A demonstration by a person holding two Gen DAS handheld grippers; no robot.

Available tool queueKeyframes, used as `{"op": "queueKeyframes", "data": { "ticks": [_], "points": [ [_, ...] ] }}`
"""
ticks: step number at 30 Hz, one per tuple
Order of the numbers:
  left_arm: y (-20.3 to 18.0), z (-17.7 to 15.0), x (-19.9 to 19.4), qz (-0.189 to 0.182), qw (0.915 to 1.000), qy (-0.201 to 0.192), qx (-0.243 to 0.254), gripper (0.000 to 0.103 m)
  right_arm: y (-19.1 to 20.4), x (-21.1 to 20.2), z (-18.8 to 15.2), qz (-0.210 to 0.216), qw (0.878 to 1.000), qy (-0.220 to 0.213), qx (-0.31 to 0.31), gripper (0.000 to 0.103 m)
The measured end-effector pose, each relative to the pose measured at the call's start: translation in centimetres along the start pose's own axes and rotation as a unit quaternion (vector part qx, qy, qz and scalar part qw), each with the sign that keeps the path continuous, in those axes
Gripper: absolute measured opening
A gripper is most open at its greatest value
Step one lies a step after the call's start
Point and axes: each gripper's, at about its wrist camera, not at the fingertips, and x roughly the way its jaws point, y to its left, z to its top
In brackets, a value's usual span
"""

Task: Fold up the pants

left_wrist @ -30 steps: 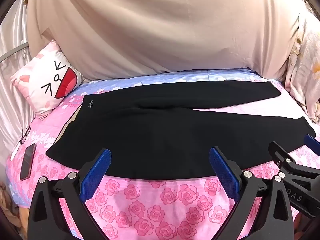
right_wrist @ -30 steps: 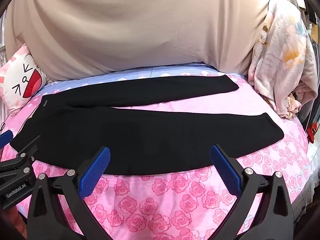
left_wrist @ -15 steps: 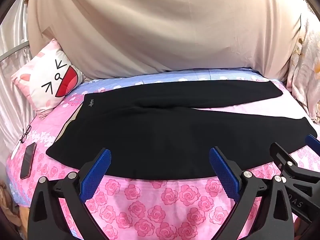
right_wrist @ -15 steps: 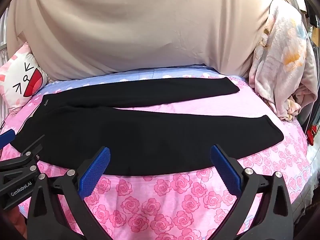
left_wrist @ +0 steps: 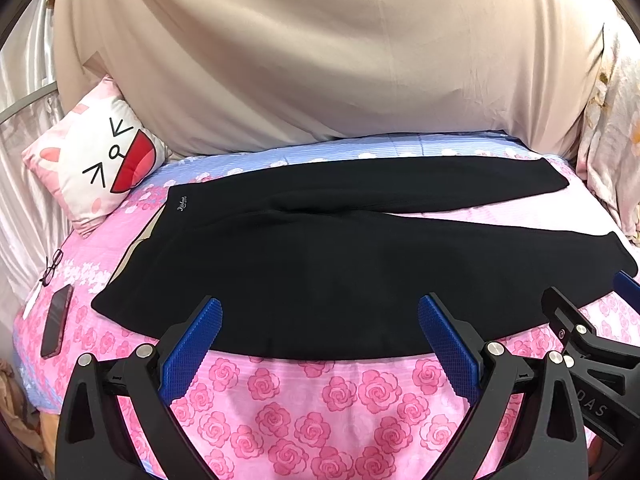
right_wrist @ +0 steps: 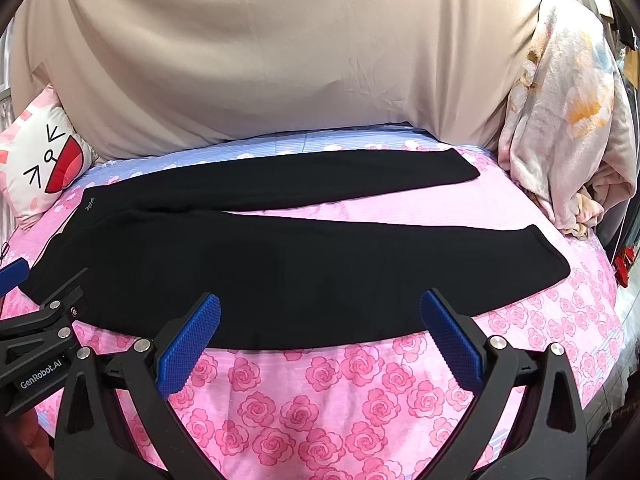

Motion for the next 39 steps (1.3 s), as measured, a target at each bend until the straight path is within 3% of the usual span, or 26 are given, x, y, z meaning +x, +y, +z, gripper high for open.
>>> {"op": "queueKeyframes", "data": {
  "ticks": [39],
  "points": [
    [-0.2, 0.34, 0.54, 0.002, 0.9999, 0.007, 0.01, 0.096, -0.21, 0.72, -0.56, 0.002, 1.0, 0.005, 0.002, 0.098]
  ]
}}
